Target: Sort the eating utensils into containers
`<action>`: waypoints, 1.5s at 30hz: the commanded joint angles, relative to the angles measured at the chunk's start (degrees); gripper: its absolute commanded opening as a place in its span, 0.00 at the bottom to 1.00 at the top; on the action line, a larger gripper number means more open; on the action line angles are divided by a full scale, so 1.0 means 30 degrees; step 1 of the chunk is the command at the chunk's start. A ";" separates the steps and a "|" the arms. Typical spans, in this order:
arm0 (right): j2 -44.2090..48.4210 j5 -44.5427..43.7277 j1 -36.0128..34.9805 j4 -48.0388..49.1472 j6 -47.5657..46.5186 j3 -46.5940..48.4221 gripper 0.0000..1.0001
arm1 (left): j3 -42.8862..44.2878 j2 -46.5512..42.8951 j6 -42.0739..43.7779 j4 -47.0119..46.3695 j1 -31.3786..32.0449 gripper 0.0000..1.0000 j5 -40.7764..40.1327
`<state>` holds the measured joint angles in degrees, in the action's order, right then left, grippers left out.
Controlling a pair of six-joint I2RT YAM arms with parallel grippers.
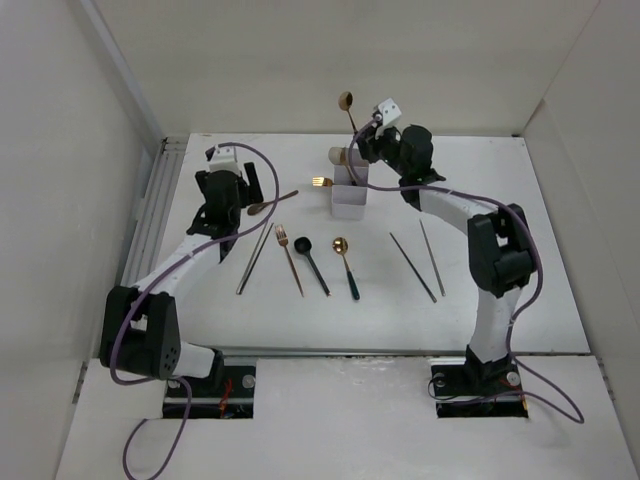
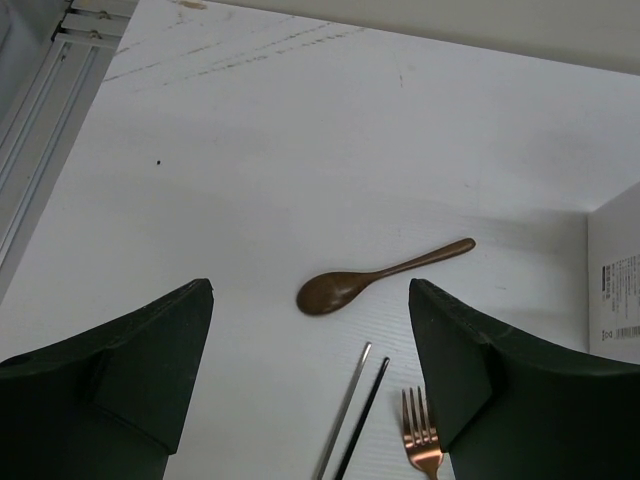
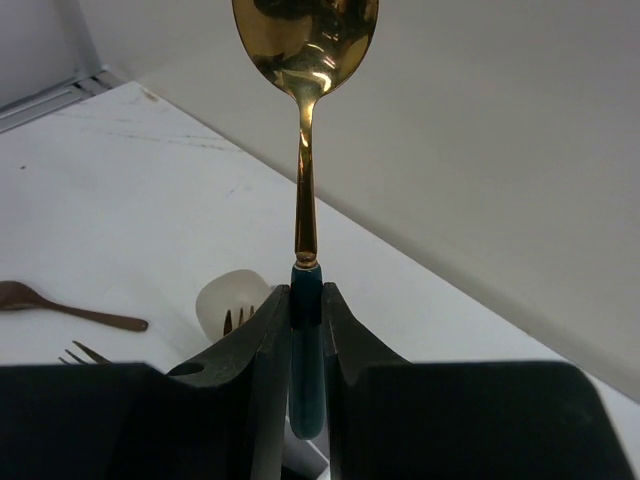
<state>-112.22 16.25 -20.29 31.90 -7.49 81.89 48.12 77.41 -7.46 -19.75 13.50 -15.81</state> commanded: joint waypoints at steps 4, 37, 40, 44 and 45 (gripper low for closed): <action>-0.1817 0.2317 0.0495 0.3954 0.1060 0.1794 0.00 | 0.1539 0.1031 -0.0031 -0.0449 -0.0397 0.77 0.0320; -0.1588 0.1058 0.0466 0.1320 0.1411 -0.0253 0.35 | 0.0718 0.1268 0.0144 -0.2001 -0.1100 0.78 0.0320; -0.1352 0.1058 0.0466 0.1320 0.1411 -0.0634 0.36 | 0.0718 0.1092 0.0144 -0.2001 -0.1100 0.78 0.0320; -0.0622 0.1058 0.0466 0.1320 0.1411 -0.0987 0.42 | 0.0513 0.1092 -0.0030 -0.1362 -0.1100 0.75 0.0320; -0.0300 0.1058 0.0466 0.1320 0.1411 -0.0987 0.45 | 0.0716 0.1092 -0.0205 -0.1183 -0.1100 0.73 0.0610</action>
<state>-117.73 19.03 -18.46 34.04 -3.27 79.29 50.22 82.76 -7.46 -22.74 10.39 -14.96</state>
